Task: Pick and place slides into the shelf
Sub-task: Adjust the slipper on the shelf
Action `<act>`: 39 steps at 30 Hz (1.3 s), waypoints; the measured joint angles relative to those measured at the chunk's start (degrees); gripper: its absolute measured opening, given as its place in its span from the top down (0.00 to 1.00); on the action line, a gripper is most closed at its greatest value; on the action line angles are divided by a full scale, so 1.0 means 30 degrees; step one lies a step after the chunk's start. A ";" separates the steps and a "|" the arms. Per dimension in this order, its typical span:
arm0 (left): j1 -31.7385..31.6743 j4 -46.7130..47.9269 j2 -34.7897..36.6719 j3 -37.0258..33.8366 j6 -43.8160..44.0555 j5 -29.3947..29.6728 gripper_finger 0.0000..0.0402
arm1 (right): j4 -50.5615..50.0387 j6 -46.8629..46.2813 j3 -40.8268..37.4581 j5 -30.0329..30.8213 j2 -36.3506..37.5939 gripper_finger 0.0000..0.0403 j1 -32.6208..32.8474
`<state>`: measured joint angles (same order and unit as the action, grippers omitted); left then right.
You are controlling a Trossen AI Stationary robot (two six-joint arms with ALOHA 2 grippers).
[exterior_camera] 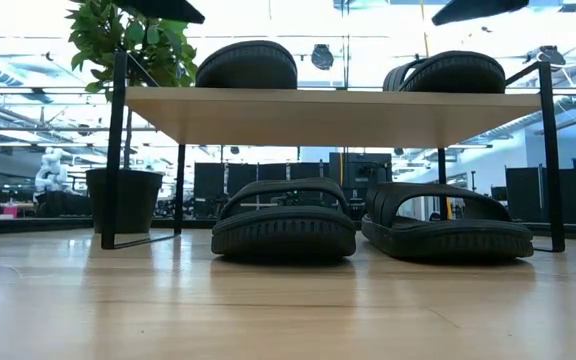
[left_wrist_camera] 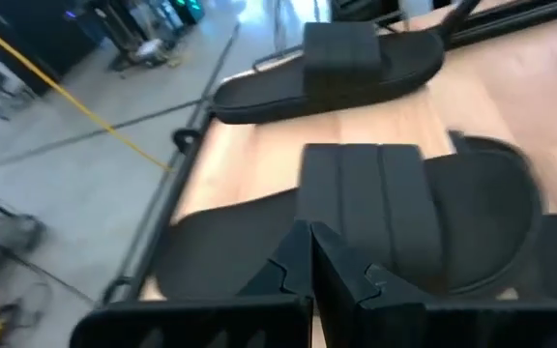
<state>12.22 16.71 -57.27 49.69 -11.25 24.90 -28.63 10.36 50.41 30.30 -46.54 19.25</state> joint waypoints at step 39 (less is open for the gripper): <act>-0.2397 0.3787 -0.4863 0.2959 0.4414 -0.3480 1.00 | -0.6537 -0.4225 0.2399 -0.1154 -0.2248 1.00 -0.2164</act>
<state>5.03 28.08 -71.86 58.57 1.99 14.46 -48.24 -2.32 57.60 26.84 -53.29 12.75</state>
